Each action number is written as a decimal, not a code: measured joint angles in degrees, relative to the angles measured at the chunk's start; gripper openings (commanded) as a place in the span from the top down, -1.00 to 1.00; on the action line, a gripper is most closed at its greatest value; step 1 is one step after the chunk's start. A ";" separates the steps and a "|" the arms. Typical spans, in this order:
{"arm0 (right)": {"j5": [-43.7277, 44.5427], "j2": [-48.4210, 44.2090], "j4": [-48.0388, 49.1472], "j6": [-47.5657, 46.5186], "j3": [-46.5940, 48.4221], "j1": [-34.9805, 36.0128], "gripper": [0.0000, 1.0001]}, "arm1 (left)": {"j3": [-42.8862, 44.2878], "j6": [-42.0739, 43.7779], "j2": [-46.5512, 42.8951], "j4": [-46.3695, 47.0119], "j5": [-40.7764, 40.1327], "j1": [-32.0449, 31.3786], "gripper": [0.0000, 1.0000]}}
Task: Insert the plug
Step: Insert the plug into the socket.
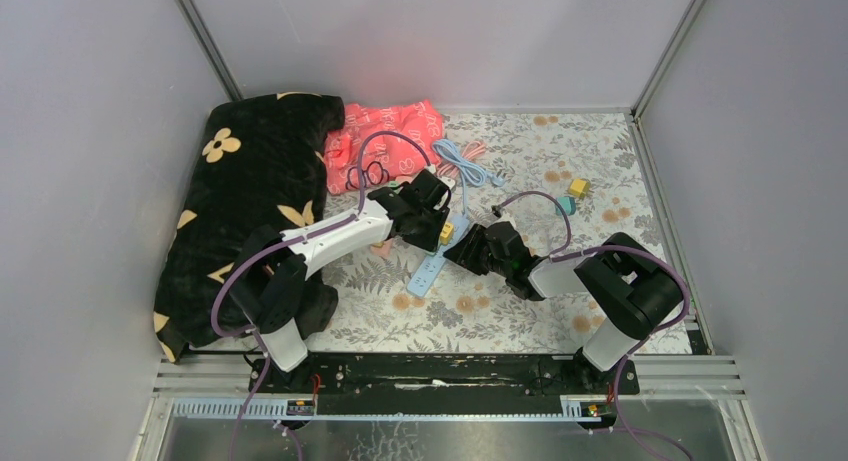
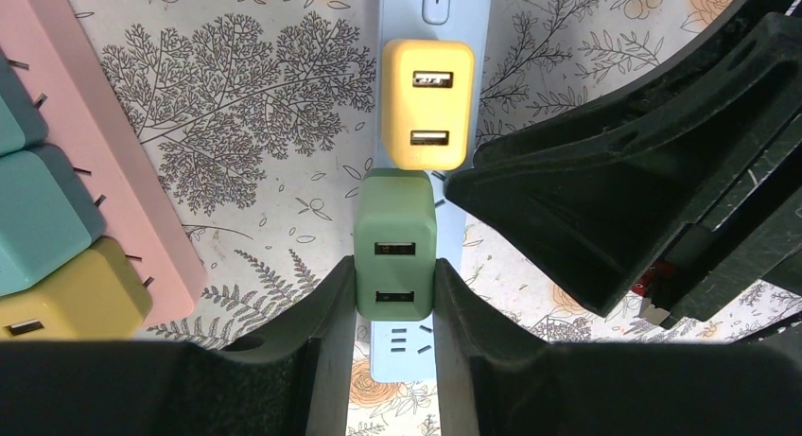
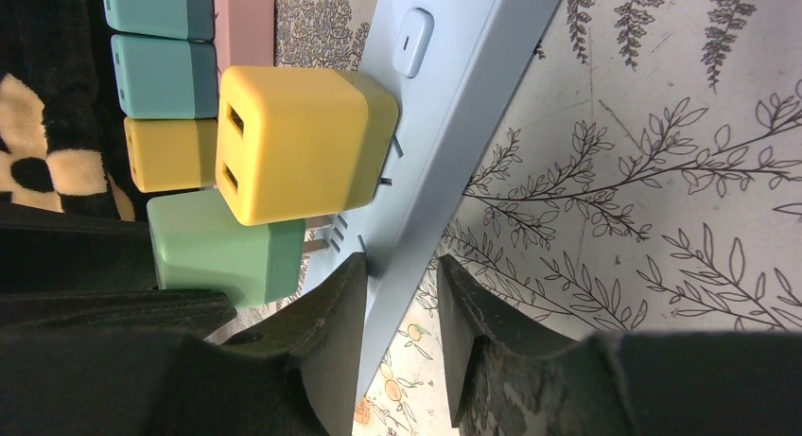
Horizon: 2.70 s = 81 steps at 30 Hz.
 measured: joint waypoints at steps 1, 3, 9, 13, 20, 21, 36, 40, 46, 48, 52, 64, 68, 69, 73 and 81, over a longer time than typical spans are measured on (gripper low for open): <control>0.00 0.00 0.00 -0.02 0.00 0.00 0.20 | 0.00 0.00 0.04 0.07 0.00 0.00 1.00; 0.00 0.00 0.00 -0.04 0.00 0.00 0.20 | 0.00 0.00 0.07 0.11 -0.02 0.00 1.00; 0.00 0.00 0.00 -0.17 0.00 0.00 0.19 | 0.33 -0.02 0.33 0.15 -0.26 0.00 1.00; -0.02 0.00 0.00 -0.17 0.00 0.00 0.18 | 0.61 -0.04 0.66 0.52 -0.35 0.00 1.00; -0.02 0.02 0.00 -0.20 0.00 0.00 0.18 | 0.63 -0.07 0.79 0.68 -0.24 -0.02 1.00; -0.04 0.02 0.00 -0.20 0.00 0.00 0.18 | 0.63 -0.07 0.79 0.68 -0.20 -0.07 1.00; -1.09 0.70 0.72 -0.17 0.00 0.00 0.17 | 0.68 -0.55 0.96 1.14 0.79 -1.09 1.00; -1.09 0.70 0.70 -0.17 0.00 -0.02 0.17 | 0.94 -0.55 1.09 0.85 -0.07 -1.14 1.00; -1.09 0.70 0.70 -0.17 0.00 -0.02 0.17 | 1.38 -0.55 1.27 0.13 -1.92 -1.49 1.00; -1.09 0.70 0.70 -0.17 0.00 -0.02 0.17 | 1.62 -0.50 1.38 -0.28 -2.69 -1.49 1.00; -1.09 0.70 0.70 -0.17 0.00 -0.04 0.17 | 1.81 -0.48 1.42 -0.74 -3.45 -1.49 1.00; -1.14 0.70 0.70 -0.17 0.00 -0.04 0.17 | 1.81 -0.44 1.42 -0.85 -3.34 -1.49 1.00; -1.25 0.70 0.70 -0.17 0.00 -0.07 0.17 | 1.81 -0.46 1.42 -0.92 -3.06 -1.49 1.00; -1.27 0.70 0.70 -0.17 0.00 -0.07 0.17 | 1.81 -0.46 1.42 -0.92 -3.04 -1.49 1.00; -1.31 0.70 0.70 -0.17 0.00 -0.07 0.17 | 1.84 -0.46 1.42 -1.05 -2.93 -1.51 1.00; -1.31 0.70 0.70 -0.15 0.00 -0.07 0.17 | 1.97 -0.46 1.42 -1.64 -2.58 -1.88 1.00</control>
